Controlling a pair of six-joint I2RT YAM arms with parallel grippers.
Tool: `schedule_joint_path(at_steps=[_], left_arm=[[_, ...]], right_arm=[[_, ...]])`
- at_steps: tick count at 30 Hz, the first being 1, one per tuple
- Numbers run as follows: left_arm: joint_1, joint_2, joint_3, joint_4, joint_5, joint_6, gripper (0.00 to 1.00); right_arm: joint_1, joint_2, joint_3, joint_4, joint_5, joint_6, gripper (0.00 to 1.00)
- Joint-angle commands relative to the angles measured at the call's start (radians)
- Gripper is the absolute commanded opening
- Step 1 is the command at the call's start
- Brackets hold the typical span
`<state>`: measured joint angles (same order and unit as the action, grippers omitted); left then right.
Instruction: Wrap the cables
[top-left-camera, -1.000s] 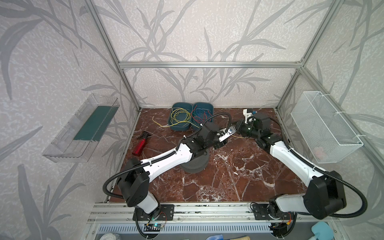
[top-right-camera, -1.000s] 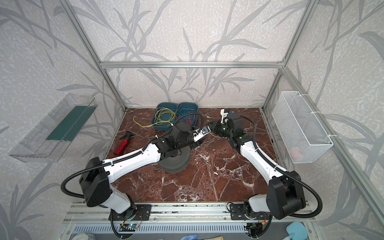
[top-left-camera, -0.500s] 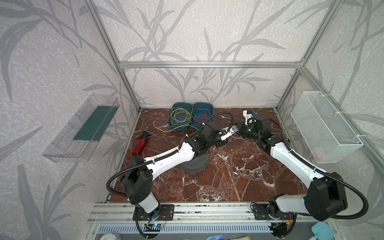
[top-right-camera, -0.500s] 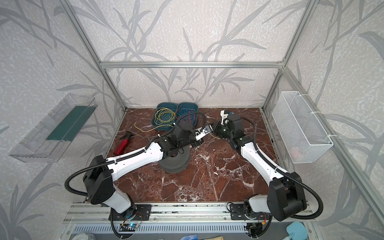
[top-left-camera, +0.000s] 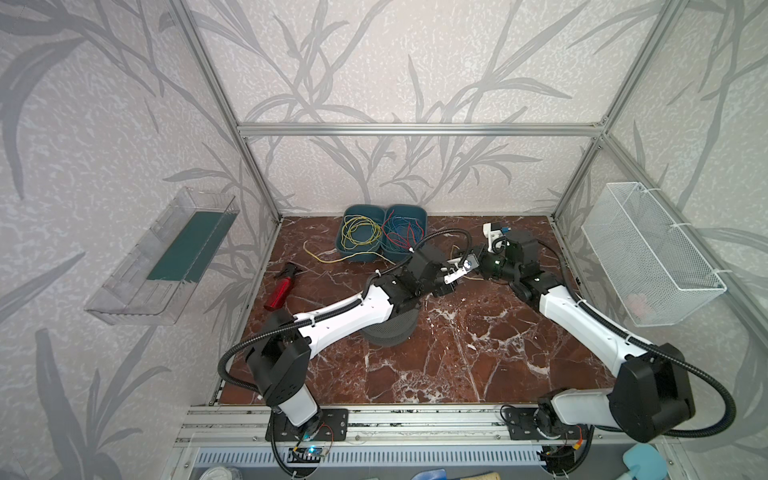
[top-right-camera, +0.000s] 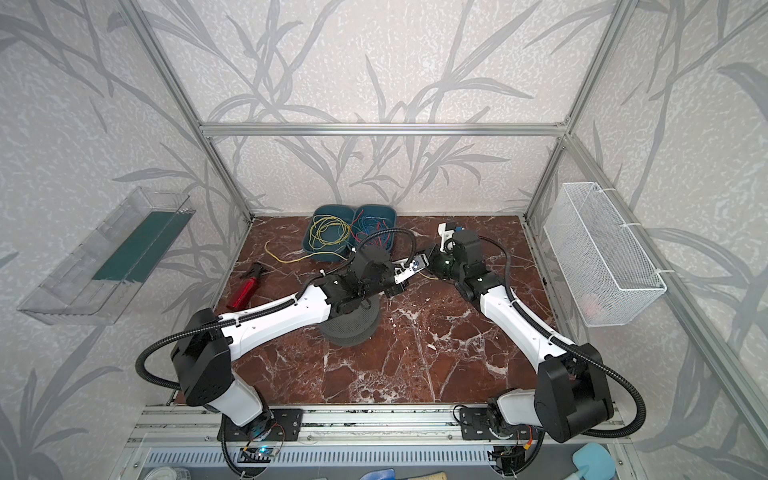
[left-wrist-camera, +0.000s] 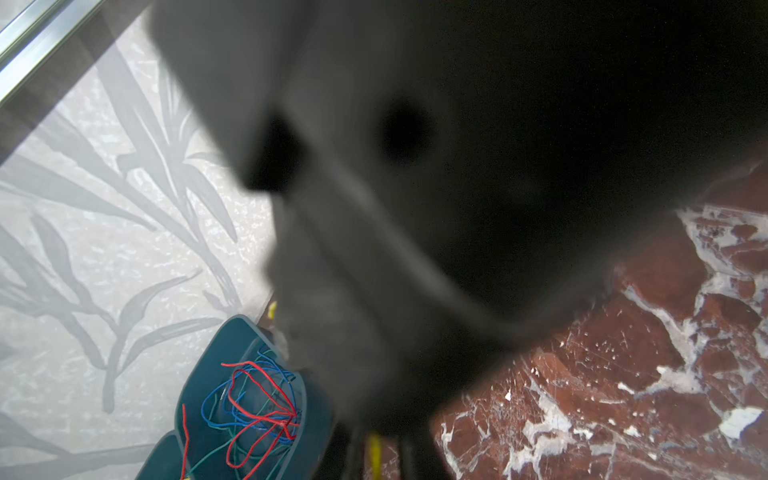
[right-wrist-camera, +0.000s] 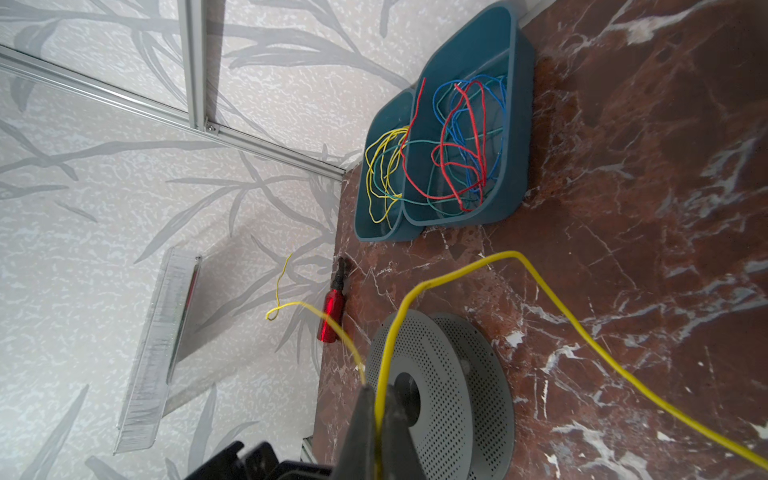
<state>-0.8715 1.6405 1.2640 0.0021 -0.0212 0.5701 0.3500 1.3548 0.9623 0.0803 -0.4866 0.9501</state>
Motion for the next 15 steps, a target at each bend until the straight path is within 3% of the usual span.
schedule_joint_path(at_steps=[1,5,6,8,11,15], left_arm=[[-0.018,0.012,0.017,-0.013,-0.016,0.024,0.00],[-0.020,0.005,0.002,-0.012,-0.048,0.024,0.00],[-0.020,0.005,-0.001,-0.010,-0.059,0.027,0.00],[-0.020,0.006,-0.012,0.018,-0.121,0.024,0.00],[-0.021,-0.002,-0.056,0.100,-0.209,0.049,0.00],[-0.018,-0.022,-0.073,0.120,-0.202,0.045,0.00]], right_arm=[[0.005,-0.039,-0.007,0.029,-0.003,-0.011,0.00],[0.004,-0.036,-0.006,0.032,0.000,-0.015,0.01],[0.003,-0.037,-0.001,0.030,-0.003,-0.016,0.06],[-0.010,-0.047,0.015,0.021,-0.009,-0.029,0.26],[-0.086,-0.100,0.037,-0.035,-0.043,-0.077,0.37],[-0.232,-0.213,0.006,-0.141,-0.064,-0.122,0.47]])
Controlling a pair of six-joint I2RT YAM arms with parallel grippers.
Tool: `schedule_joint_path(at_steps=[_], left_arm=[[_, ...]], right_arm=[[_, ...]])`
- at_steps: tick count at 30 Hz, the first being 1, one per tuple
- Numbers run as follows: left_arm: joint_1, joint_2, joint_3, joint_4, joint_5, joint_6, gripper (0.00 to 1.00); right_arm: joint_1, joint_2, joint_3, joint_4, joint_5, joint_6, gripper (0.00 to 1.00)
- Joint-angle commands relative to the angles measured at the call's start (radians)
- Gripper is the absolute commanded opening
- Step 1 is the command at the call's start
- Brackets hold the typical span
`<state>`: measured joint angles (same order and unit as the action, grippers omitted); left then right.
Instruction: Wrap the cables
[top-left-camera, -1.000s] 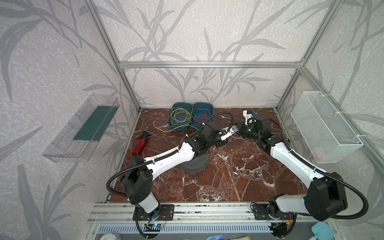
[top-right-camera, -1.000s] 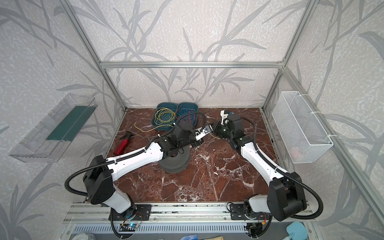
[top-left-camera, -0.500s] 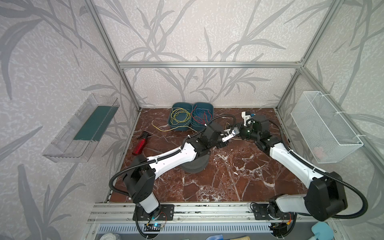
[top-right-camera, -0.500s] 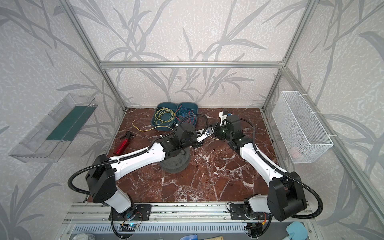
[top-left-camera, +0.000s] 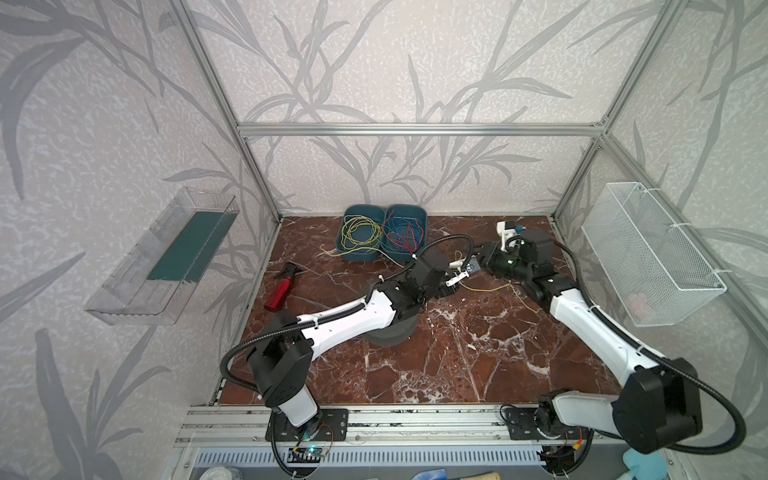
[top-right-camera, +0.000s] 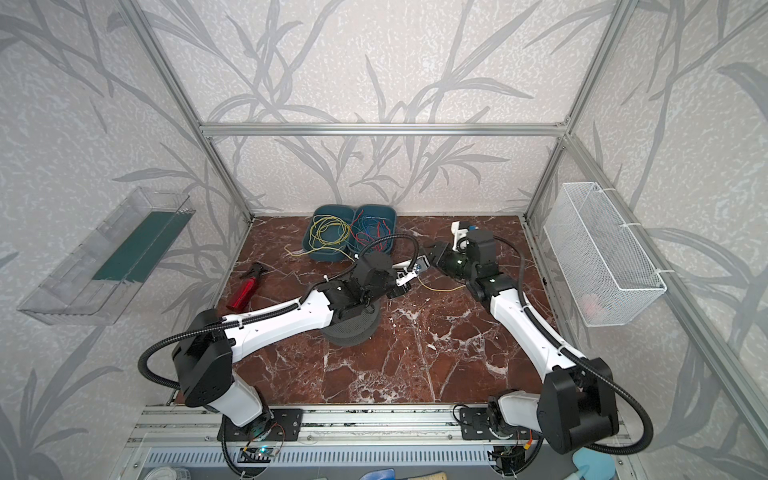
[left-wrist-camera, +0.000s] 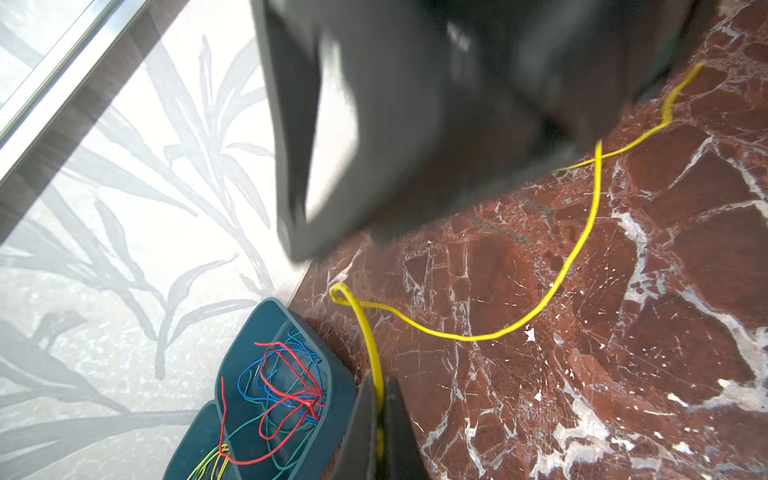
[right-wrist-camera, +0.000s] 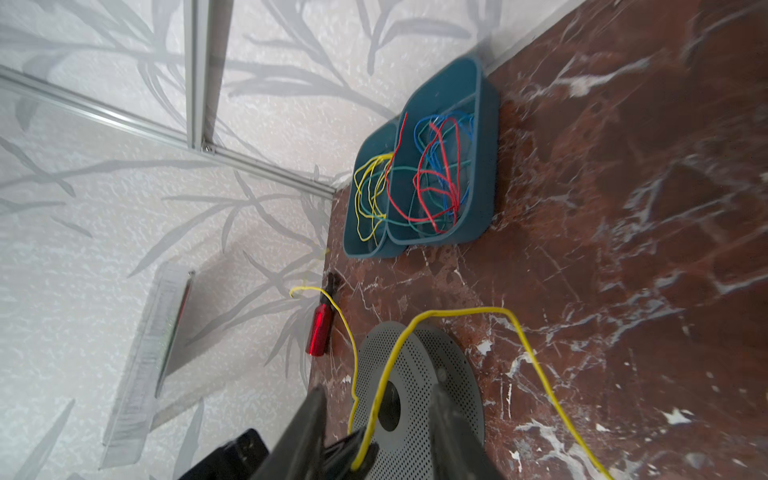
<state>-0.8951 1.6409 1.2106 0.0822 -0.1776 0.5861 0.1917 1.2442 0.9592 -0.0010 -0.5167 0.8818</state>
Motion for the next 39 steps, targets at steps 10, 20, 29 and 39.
schedule_joint_path(at_steps=[10,20,29,39], left_arm=[[0.005,-0.059,-0.013,0.039,-0.030,0.035,0.00],[0.004,-0.090,-0.020,0.053,-0.026,0.045,0.00],[0.002,-0.092,-0.028,0.067,-0.027,0.043,0.00],[0.002,-0.127,-0.051,0.072,-0.043,0.065,0.00]], right_arm=[[-0.317,-0.272,-0.189,-0.186,-0.060,-0.053,0.69],[-0.322,-0.210,-0.347,-0.052,-0.170,0.086,0.73],[-0.321,-0.089,-0.347,0.103,-0.258,0.168,0.22],[-0.318,-0.054,-0.229,0.078,-0.196,0.127,0.00]])
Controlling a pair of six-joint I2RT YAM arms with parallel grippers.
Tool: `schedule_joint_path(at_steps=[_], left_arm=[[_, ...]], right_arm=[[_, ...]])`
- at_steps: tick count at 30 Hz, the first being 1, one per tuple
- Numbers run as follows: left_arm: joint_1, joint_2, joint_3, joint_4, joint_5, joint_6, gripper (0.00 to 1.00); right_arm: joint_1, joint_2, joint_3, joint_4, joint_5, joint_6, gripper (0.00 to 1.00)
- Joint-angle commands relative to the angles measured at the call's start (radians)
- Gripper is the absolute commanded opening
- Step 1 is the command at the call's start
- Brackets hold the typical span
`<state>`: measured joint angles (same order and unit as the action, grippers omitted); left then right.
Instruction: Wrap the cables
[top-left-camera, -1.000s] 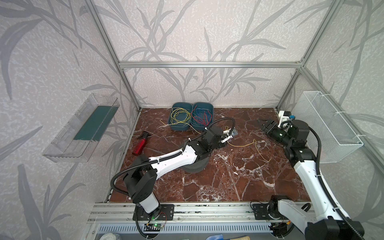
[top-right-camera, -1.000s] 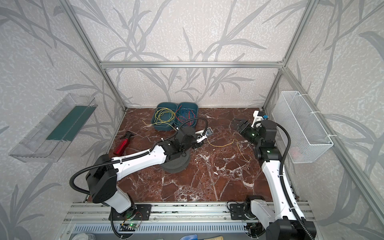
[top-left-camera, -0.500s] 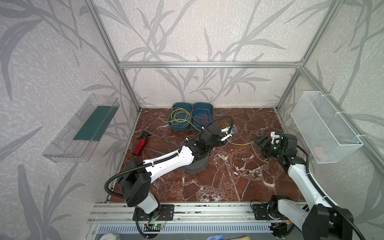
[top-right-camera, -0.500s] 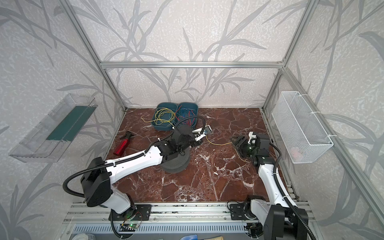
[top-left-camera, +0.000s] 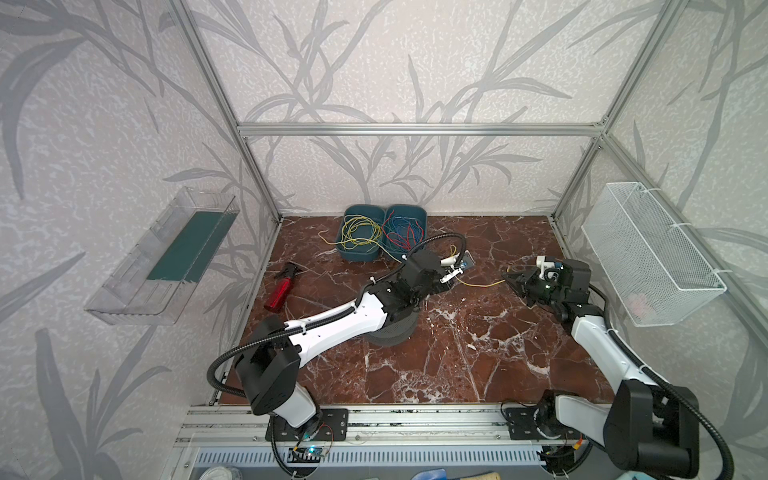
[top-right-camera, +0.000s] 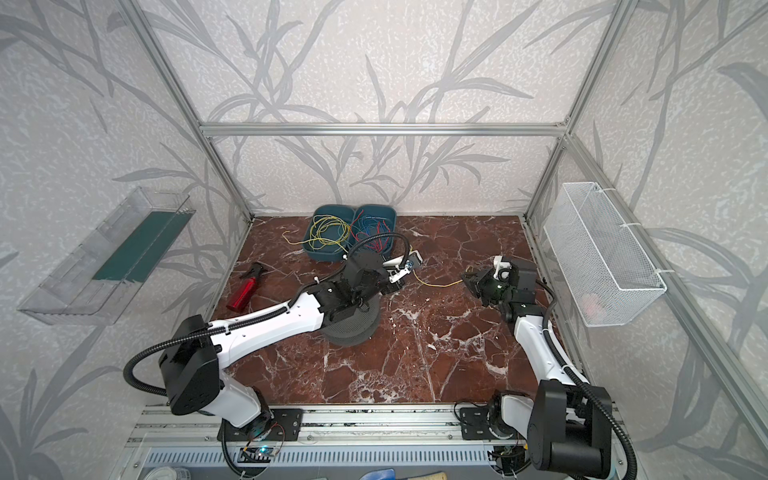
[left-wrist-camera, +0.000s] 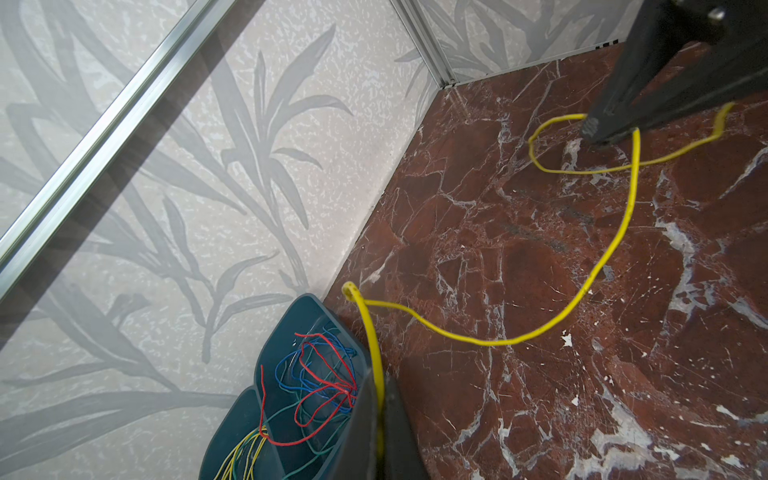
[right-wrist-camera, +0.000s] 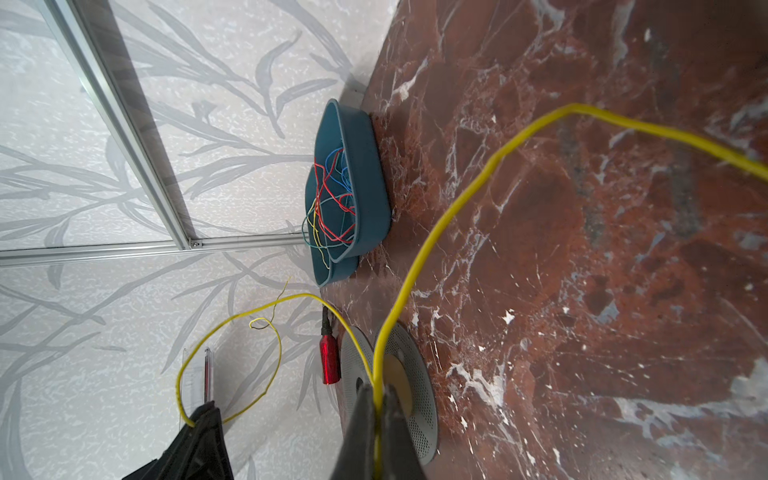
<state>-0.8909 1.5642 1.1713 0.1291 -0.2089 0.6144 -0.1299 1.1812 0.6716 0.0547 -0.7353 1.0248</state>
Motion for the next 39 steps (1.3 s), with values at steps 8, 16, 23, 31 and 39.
schedule_joint_path(at_steps=[8,16,23,31,39], left_arm=[[0.003,-0.211,-0.137,-0.025,-0.052,0.175,0.00],[0.057,-0.436,-0.305,-0.127,-0.112,0.221,0.00],[0.086,-0.516,-0.376,-0.267,-0.196,0.239,0.00],[0.087,-0.549,-0.426,-0.363,-0.260,0.245,0.00],[0.109,-0.552,-0.481,-0.342,-0.303,0.269,0.00]], right_arm=[[-0.028,0.087,0.201,0.061,0.188,-0.019,0.00],[-0.030,0.263,0.368,0.140,0.226,0.050,0.00],[-0.030,0.364,0.500,0.132,0.226,0.059,0.00],[-0.031,0.397,0.569,0.092,0.249,0.033,0.00],[-0.041,0.376,0.575,0.086,0.238,0.022,0.00]])
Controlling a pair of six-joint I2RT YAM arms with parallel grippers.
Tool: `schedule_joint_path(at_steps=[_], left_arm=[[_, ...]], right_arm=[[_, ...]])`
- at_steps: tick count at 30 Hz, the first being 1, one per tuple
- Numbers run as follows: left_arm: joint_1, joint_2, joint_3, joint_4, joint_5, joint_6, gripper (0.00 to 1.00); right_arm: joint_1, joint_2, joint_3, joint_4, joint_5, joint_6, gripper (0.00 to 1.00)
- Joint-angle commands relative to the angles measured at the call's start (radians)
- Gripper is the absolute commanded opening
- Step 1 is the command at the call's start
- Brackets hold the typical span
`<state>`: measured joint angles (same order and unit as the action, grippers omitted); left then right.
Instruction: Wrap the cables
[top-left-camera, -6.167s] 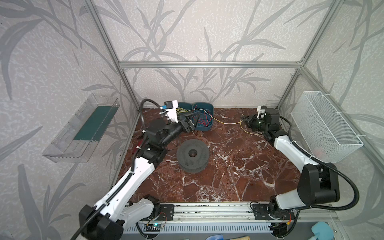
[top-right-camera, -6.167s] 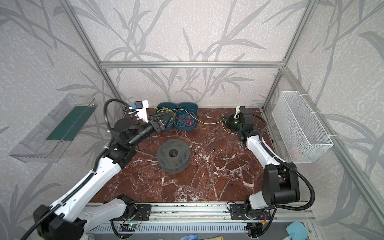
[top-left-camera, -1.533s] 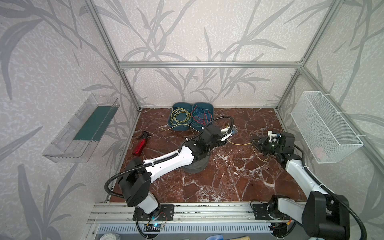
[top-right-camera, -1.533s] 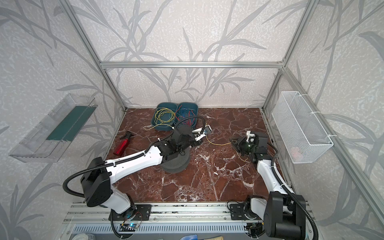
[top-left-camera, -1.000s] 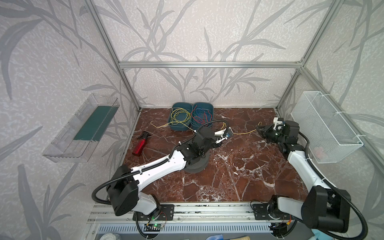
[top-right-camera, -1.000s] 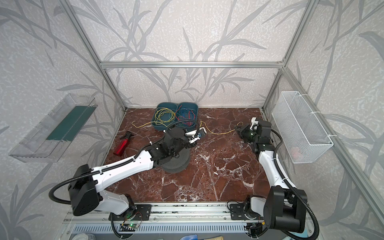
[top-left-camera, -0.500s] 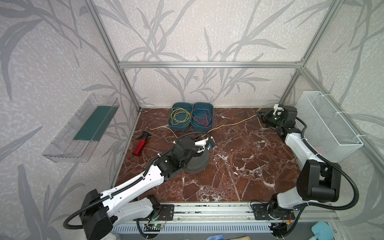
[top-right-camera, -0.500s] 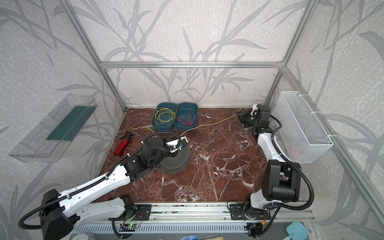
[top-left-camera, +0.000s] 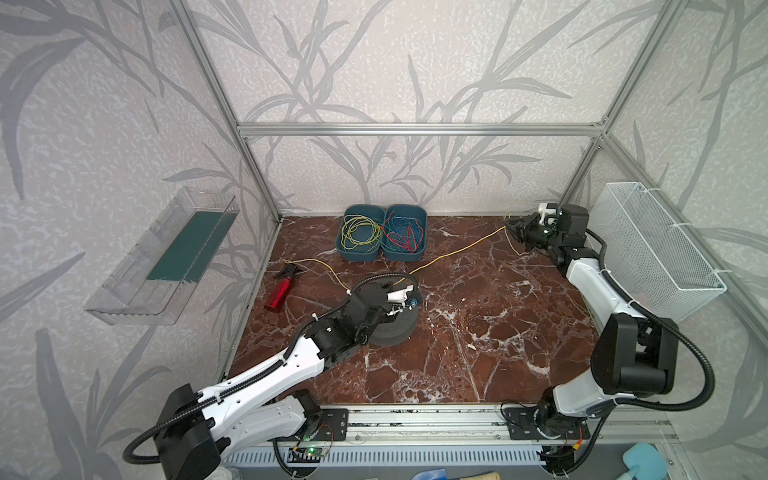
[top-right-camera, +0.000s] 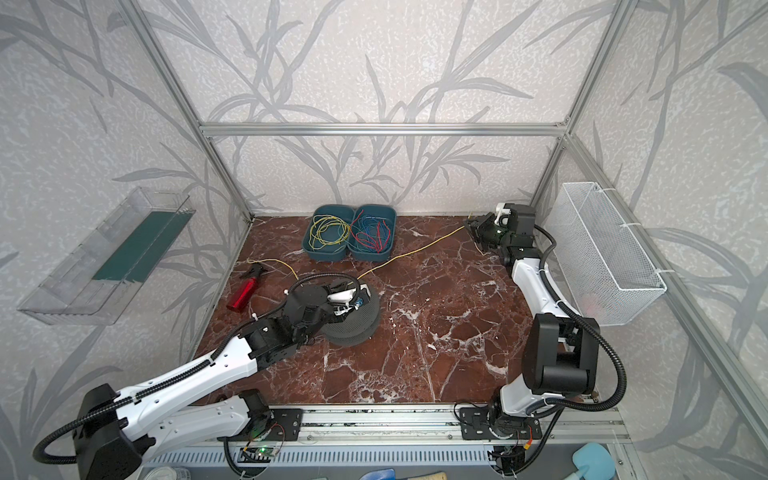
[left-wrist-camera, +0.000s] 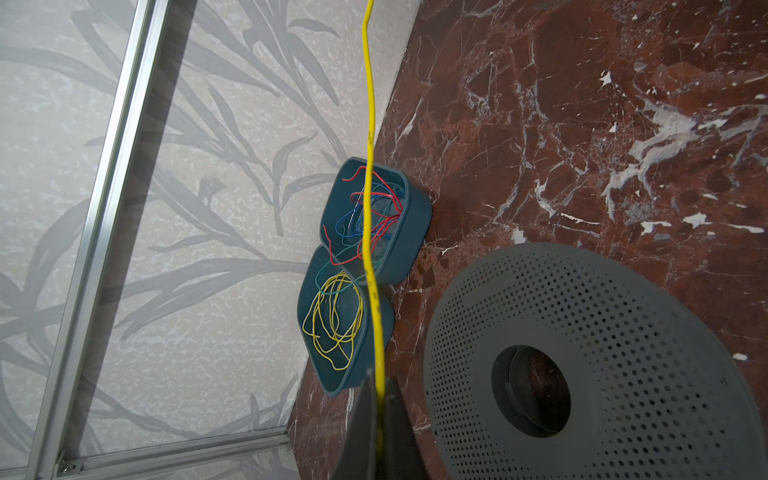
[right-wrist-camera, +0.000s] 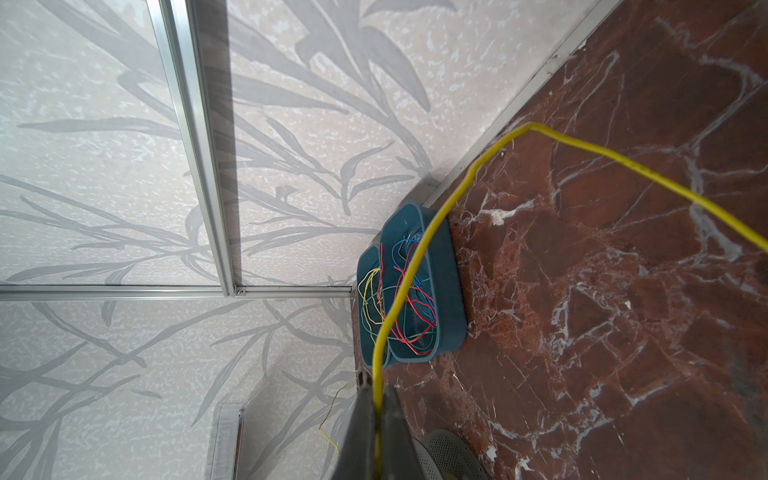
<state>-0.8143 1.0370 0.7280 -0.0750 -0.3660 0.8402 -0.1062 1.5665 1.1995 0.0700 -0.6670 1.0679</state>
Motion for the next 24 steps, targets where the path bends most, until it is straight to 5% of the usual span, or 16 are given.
schedule_joint_path(at_steps=[1,3,7,14,24], left_arm=[[0.033,-0.025,-0.033,-0.128,-0.146,0.034,0.02],[0.032,-0.018,-0.002,-0.137,-0.123,-0.002,0.38],[0.007,0.011,0.099,-0.189,-0.099,-0.039,0.62],[-0.070,0.132,0.358,-0.269,-0.061,-0.028,0.73],[-0.169,0.505,0.678,-0.198,0.025,0.039,0.79]], right_arm=[[-0.058,-0.016,0.046,0.070,0.163,-0.024,0.00],[-0.036,-0.034,0.037,0.063,0.159,-0.040,0.00],[0.014,-0.066,0.002,0.054,0.158,-0.065,0.00],[0.110,-0.114,-0.071,0.057,0.161,-0.079,0.00],[0.207,-0.191,-0.084,-0.006,0.207,-0.130,0.00]])
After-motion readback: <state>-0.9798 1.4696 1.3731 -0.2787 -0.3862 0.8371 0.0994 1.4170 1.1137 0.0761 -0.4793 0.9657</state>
